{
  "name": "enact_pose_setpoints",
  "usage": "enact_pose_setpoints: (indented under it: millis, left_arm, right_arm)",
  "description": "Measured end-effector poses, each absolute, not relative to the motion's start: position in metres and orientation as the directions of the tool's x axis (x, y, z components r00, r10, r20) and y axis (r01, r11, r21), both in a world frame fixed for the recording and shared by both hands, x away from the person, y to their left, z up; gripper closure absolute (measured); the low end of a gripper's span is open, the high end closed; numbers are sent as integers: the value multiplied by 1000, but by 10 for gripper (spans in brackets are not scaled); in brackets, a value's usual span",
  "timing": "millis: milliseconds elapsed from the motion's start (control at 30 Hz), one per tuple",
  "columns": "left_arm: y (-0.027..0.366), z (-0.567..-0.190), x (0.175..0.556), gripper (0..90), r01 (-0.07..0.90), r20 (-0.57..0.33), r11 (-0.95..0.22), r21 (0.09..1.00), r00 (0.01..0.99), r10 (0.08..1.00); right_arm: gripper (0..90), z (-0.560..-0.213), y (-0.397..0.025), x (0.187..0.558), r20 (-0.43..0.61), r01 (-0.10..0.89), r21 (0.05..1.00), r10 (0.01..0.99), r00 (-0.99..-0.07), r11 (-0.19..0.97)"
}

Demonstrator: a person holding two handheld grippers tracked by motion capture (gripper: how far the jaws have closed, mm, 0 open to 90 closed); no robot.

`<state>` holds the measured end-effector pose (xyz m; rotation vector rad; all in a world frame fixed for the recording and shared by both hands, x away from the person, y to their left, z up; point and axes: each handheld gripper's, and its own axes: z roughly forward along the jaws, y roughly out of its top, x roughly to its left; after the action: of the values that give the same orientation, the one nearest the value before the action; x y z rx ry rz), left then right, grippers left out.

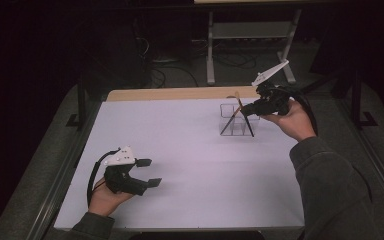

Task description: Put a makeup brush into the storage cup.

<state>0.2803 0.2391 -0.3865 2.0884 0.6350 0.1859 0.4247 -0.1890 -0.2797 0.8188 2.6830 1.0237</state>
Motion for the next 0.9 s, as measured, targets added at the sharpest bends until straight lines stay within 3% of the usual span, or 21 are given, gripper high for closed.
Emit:
enact_pose_setpoints:
  millis: [900]
  left_arm:
    - [244, -388, 280, 216, 376, -113, -445, 813, 851, 512]
  right_arm:
    - [829, -275, -190, 470, -3, 466, 649, 615, -789, 601]
